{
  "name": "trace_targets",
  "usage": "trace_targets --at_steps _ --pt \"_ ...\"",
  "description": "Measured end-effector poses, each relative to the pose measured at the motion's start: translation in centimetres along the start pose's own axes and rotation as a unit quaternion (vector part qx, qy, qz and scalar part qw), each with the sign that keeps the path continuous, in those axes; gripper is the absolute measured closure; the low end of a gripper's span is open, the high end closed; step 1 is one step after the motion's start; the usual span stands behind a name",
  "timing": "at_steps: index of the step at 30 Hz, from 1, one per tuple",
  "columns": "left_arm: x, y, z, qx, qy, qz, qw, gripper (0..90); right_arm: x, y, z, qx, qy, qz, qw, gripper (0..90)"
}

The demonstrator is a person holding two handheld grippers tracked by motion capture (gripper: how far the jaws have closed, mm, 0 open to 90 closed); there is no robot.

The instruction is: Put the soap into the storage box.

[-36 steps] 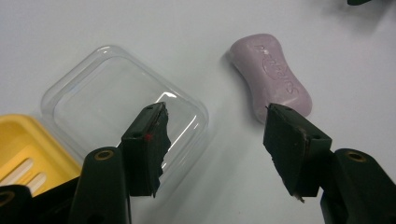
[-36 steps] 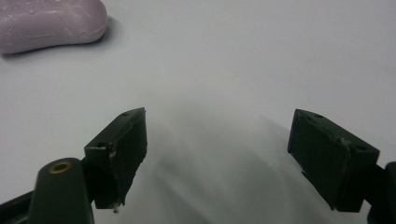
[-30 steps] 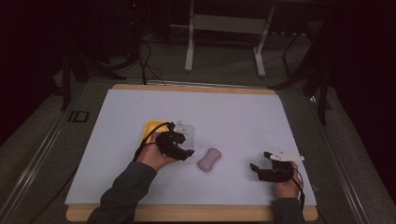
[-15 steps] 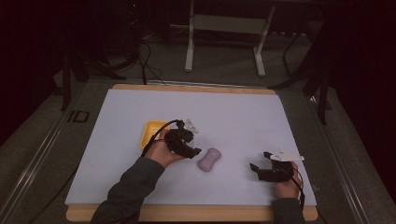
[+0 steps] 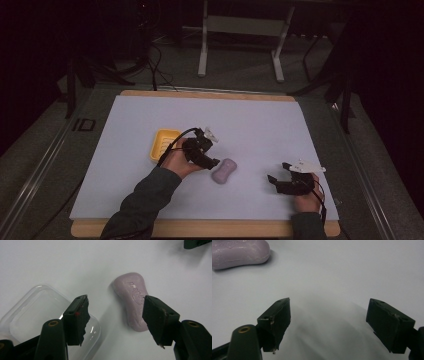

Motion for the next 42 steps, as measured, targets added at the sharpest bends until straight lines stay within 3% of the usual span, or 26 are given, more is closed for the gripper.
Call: trace_targets --at_steps 19,34,39,42 --pt "-0.7 -1.8 0.8 0.018 0.009 -0.007 0.9998 32.8 0.0 0.0 0.0 0.002 -0.002 0.002 1.0 19.0" --pt "-1.5 -3.0 0.8 0.026 0.013 -0.006 0.9996 19.3 0.0 -0.1 0.0 0.003 -0.002 0.002 1.0 18.5" --pt "-1.8 -3.7 0.8 0.02 0.024 -0.006 0.9995 14.7 0.0 -0.1 0.0 0.004 -0.002 0.002 1.0 18.4" --pt "-1.9 -4.1 0.9 0.028 0.02 0.0 0.9994 8.7 0.0 0.0 0.0 0.004 -0.002 0.003 1.0 18.4"
Point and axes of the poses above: each handheld gripper's, and its own axes: y roughly backward along the jaws, z roughly out of its top, x roughly to its left, the point moved 3 cm from there along -y, roughly forward along the jaws, and after that the axes turned 12 degrees about -x, right-handed, at the moved point
